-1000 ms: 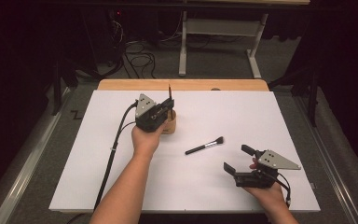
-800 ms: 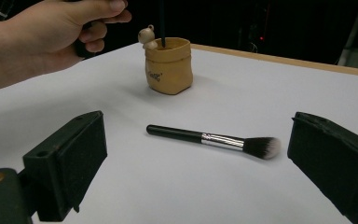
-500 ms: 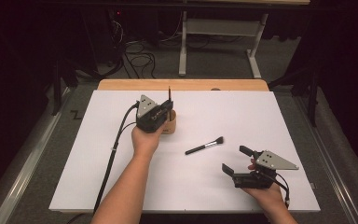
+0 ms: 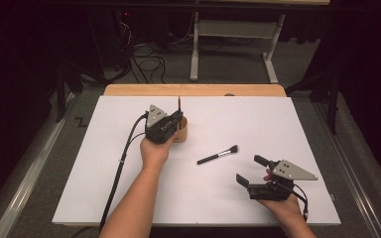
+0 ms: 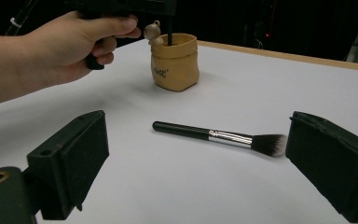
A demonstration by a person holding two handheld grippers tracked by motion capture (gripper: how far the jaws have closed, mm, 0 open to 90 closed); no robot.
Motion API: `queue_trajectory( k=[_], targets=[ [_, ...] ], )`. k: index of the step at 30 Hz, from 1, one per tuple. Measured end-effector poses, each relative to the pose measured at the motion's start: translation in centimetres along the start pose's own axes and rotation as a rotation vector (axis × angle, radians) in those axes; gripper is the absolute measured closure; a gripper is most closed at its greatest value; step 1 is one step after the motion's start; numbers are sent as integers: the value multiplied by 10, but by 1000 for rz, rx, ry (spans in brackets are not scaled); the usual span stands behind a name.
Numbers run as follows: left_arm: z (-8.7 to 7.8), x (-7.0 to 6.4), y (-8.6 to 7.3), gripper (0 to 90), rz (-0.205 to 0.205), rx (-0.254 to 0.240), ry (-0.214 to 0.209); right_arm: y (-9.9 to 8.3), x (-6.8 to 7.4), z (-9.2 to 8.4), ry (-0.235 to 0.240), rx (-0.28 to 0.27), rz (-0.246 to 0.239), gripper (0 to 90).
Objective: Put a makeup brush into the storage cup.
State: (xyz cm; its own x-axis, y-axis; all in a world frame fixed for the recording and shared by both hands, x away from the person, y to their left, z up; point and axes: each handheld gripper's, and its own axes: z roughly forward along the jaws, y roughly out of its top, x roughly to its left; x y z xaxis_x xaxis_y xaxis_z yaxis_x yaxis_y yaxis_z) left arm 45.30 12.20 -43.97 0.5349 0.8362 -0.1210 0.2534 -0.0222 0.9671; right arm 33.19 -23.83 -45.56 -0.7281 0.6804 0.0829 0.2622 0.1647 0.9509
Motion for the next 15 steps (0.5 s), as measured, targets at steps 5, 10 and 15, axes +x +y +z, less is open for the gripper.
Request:
queue_trajectory(
  k=[5,10,15],
  targets=[
    [1,2,-2,829,-3,12,8,0,0,0,3,1,-2,70],
    [2,2,-3,826,-5,20,10,-1,0,1,6,2,4,73],
    [3,-1,-7,824,-5,30,8,-1,0,1,9,1,15,76]
  ],
)
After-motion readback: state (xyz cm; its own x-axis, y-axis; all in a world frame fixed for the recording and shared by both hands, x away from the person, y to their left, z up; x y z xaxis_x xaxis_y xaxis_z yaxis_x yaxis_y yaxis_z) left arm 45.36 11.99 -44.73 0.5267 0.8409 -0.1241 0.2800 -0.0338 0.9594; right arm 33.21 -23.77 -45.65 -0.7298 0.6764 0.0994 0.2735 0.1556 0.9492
